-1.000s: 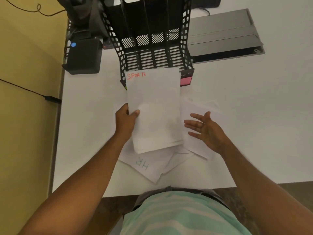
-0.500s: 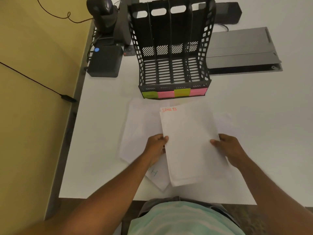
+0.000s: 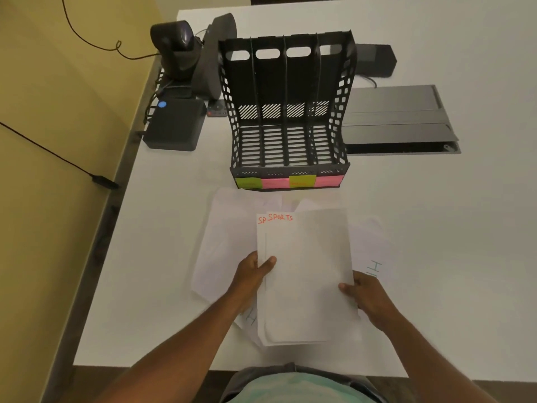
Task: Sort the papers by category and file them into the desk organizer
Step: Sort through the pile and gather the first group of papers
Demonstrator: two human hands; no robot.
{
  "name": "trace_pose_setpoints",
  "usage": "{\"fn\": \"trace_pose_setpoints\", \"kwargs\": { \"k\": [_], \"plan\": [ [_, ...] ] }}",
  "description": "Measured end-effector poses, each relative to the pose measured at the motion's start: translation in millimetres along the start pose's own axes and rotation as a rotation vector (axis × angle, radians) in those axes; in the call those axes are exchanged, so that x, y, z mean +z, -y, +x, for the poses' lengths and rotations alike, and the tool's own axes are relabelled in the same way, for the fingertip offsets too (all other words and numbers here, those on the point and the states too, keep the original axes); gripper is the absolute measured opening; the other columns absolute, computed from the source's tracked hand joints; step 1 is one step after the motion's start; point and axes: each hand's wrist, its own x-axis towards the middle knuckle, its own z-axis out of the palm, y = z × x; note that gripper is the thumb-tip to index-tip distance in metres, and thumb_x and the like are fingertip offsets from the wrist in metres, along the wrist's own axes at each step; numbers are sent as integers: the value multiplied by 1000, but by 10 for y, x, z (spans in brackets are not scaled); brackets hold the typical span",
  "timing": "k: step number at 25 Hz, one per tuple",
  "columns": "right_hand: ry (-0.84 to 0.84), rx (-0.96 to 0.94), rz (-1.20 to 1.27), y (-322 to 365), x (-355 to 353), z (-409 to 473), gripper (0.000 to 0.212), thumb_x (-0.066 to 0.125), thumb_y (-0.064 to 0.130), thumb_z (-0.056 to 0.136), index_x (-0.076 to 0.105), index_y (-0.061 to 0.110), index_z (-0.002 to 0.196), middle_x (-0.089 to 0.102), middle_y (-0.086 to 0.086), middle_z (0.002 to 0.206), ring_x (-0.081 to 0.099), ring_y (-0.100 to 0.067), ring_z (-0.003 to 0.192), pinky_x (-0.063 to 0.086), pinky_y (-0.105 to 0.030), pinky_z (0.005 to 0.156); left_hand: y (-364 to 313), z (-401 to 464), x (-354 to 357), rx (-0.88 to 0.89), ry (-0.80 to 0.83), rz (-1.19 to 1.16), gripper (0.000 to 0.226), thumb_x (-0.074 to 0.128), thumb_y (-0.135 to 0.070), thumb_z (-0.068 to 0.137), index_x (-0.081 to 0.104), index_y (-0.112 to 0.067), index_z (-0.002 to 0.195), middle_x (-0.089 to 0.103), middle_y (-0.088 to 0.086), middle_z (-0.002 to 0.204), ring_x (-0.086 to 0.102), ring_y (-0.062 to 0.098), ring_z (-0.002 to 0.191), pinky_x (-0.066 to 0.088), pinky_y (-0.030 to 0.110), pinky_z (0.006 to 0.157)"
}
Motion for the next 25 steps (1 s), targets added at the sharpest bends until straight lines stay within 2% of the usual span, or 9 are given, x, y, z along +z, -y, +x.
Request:
{"fn": "trace_pose_setpoints", "kwargs": {
  "k": [2, 4, 5, 8, 10, 15, 19, 22, 25],
  "plan": [
    [71, -31, -15, 41, 114, -52, 24, 72, 11, 86, 73, 18, 110, 79, -1, 100, 76, -18, 87, 62, -35, 77, 42, -7, 17, 28, -41, 74, 25, 67, -15, 88, 63, -30, 107, 73, -11, 96, 70, 11, 83, 58, 26, 71],
    [173, -43, -41, 60, 192, -66, 23, 75, 20, 86, 70, 23, 109, 76, 3, 102, 74, -9, 84, 59, -24, 68, 51, 9, -6, 54, -184, 111, 32, 60, -2, 86, 63, -34, 94, 67, -16, 86, 64, 5, 74, 51, 22, 61],
    [139, -48, -50, 67, 205, -47, 25, 75, 21, 87, 69, 21, 110, 74, 2, 103, 72, -10, 85, 59, -26, 71, 40, 16, -56, 66, -264, 105, 36, 58, 1, 84, 64, -33, 88, 65, -16, 84, 61, 4, 74, 49, 21, 62],
    [-287, -2, -157, 70, 82, 141, 37, 65, 15, 90, 62, 8, 127, 66, -11, 122, 63, -27, 108, 49, -45, 101, 37, 68, -364, 39, -461, -24, 43, 54, 11, 79, 67, -22, 104, 68, 2, 91, 64, 20, 80, 49, 29, 78],
    [-379, 37, -159, 89, 54, 247, 41, 60, 12, 91, 58, 4, 131, 64, -17, 128, 60, -34, 117, 44, -48, 106, 78, 115, -632, -51, -539, -97, 40, 52, 12, 75, 67, -8, 106, 68, 13, 97, 63, 29, 86, 49, 35, 79],
    [-217, 55, 92, 337, 492, 355, 52, 72, 8, 85, 52, 3, 133, 64, -20, 120, 59, -28, 104, 47, -50, 101, 182, 120, -929, -192, -554, -126, 30, 50, 14, 77, 65, -6, 94, 65, 10, 84, 60, 31, 78, 48, 32, 69],
    [-189, 18, 94, 438, 756, 411, 35, 73, 7, 79, 63, 6, 112, 67, -13, 108, 64, -36, 106, 54, -54, 92, 202, 115, -901, -203, -523, -145, 28, 52, 15, 78, 64, -10, 87, 64, 9, 82, 59, 30, 73, 47, 34, 71],
    [-205, -33, -56, 449, 705, 420, 28, 73, 14, 79, 70, 6, 106, 72, -13, 105, 66, -32, 99, 54, -40, 85, 194, 144, -926, -219, -528, -180, 30, 53, 14, 76, 64, -9, 91, 65, 9, 82, 59, 31, 74, 47, 33, 69],
    [-392, -81, -178, 386, 343, 409, 18, 74, 15, 81, 75, 11, 98, 75, -12, 99, 66, -25, 91, 42, -25, 77, 160, 153, -1020, -262, -568, -250, 28, 53, 12, 72, 66, -7, 88, 64, 11, 86, 58, 33, 80, 46, 38, 76]
  ]
}}
